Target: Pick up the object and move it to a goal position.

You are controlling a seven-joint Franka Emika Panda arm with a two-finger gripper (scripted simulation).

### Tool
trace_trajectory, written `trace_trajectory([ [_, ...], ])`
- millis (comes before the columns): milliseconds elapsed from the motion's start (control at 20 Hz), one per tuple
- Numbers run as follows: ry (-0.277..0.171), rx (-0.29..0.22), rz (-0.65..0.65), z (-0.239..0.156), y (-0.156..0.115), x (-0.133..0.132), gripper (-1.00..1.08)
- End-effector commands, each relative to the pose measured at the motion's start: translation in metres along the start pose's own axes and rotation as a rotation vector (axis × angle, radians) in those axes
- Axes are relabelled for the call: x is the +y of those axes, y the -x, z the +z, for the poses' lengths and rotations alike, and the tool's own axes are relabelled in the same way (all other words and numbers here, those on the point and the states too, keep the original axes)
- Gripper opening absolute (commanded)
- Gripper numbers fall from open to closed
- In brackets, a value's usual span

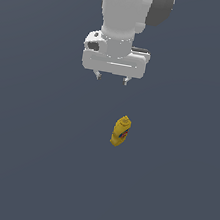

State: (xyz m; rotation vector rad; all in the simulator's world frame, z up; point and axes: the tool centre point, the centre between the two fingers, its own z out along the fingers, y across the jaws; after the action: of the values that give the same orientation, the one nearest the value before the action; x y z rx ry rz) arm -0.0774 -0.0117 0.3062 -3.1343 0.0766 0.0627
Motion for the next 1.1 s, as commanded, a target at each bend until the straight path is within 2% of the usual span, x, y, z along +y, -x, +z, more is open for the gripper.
trace_trajectory([
  [0,0.000,0.000,0.000,0.000,0.000,0.000,1.00],
  [500,0.020,-0.030,-0.051,0.005,0.002,-0.013,1.00],
  [1050,0.019,-0.022,0.016,0.010,-0.006,-0.018,1.00],
])
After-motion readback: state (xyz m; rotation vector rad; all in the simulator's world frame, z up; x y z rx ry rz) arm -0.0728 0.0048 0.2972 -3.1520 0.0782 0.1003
